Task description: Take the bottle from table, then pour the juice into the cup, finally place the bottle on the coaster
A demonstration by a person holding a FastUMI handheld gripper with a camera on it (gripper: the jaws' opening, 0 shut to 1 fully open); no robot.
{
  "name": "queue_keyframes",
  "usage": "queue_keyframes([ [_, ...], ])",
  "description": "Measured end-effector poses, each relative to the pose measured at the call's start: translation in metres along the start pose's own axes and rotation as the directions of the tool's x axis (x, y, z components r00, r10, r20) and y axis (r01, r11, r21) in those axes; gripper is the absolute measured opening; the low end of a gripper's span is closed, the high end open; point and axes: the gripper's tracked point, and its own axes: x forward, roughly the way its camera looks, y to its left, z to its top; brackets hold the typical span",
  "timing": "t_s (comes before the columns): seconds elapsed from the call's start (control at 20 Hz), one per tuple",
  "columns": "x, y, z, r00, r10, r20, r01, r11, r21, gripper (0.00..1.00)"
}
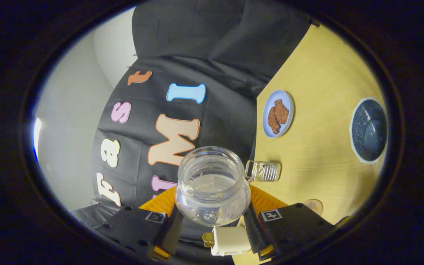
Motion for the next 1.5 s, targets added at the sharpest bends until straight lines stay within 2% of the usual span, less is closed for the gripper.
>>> queue_keyframes([
  [0.4,-0.001,0.012,0.019,0.998,0.047,0.046,-0.052,0.994,0.100,0.78],
  [0.65,0.000,0.010,0.029,0.995,0.045,0.083,-0.057,0.987,0.148,0.78],
  [1.05,-0.014,0.002,0.057,0.982,0.039,0.186,-0.093,0.953,0.290,0.78],
  [1.5,-0.015,0.006,0.066,0.974,0.047,0.221,-0.123,0.931,0.342,0.78],
])
